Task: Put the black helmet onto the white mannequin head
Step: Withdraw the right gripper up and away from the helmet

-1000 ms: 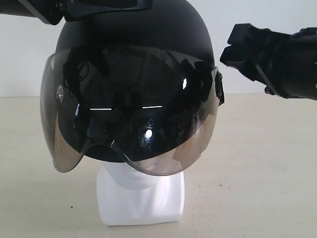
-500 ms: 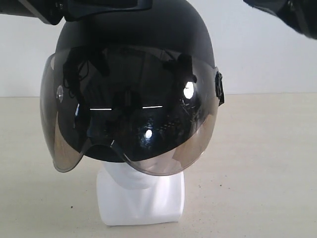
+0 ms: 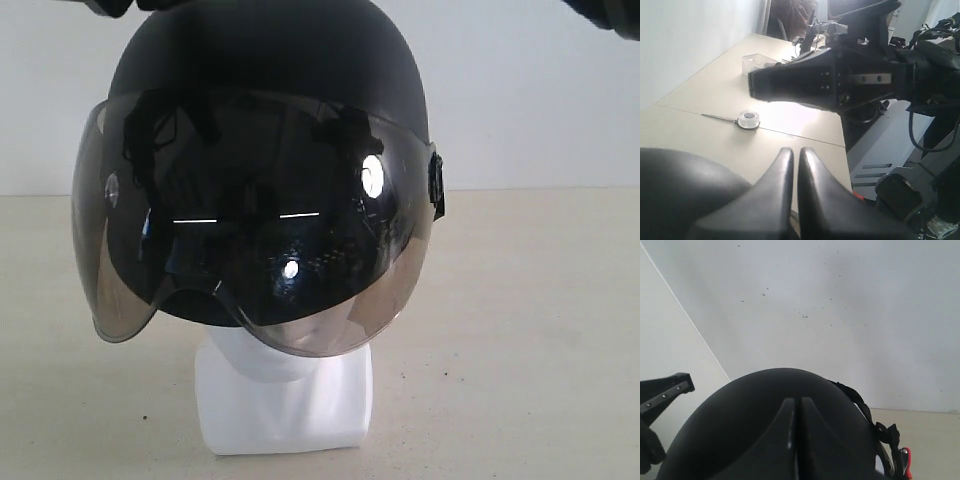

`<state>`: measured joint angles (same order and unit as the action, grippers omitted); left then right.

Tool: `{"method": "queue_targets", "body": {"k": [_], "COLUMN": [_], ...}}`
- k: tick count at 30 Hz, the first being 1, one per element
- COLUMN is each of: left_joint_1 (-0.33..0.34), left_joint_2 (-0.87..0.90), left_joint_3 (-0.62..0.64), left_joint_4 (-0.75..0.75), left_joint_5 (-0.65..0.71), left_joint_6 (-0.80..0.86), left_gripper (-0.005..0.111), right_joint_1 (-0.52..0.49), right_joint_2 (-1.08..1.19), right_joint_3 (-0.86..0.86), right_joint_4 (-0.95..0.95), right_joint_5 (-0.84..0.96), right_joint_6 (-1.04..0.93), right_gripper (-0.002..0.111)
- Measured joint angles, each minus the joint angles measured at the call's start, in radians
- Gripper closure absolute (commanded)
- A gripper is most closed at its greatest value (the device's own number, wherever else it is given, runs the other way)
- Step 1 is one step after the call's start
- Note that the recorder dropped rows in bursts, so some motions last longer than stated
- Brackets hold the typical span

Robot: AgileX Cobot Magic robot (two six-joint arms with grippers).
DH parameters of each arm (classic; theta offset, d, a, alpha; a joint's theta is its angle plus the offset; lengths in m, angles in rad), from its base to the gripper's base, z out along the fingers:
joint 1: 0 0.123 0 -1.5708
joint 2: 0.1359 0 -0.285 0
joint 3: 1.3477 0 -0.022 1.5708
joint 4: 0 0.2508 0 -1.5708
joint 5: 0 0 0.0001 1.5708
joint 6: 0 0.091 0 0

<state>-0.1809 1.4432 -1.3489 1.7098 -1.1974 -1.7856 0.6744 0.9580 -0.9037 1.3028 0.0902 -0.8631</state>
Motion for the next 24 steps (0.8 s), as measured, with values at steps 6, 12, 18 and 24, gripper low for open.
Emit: {"method": "queue_targets", "body": {"k": [6,12,18,24], "left_joint_1": [0.0,0.028,0.128,0.207], "left_joint_2": [0.0,0.0,0.0,0.009], "left_joint_3": [-0.066,-0.155,-0.174,-0.174], "left_joint_4": [0.0,0.03,0.032,0.037], "left_joint_5": [-0.005,0.034,0.14,0.163], "left_joint_6": [0.0,0.066,0.265,0.297], "left_gripper": [0.102,0.102,0.102,0.102], "right_joint_1": [0.0,-0.002,-0.002,-0.002], "right_joint_2": [0.0,0.023,0.137,0.239], "right_joint_3": [-0.002,-0.068,-0.231,-0.391], "right_joint_4": [-0.007,-0.032,-0.223,-0.47], "right_joint_5": [0.007,0.188,0.441,0.626], "right_joint_6": [0.0,0.002,0.163,0.365], "right_gripper": [0.108,0.108,0.108,0.108]}}
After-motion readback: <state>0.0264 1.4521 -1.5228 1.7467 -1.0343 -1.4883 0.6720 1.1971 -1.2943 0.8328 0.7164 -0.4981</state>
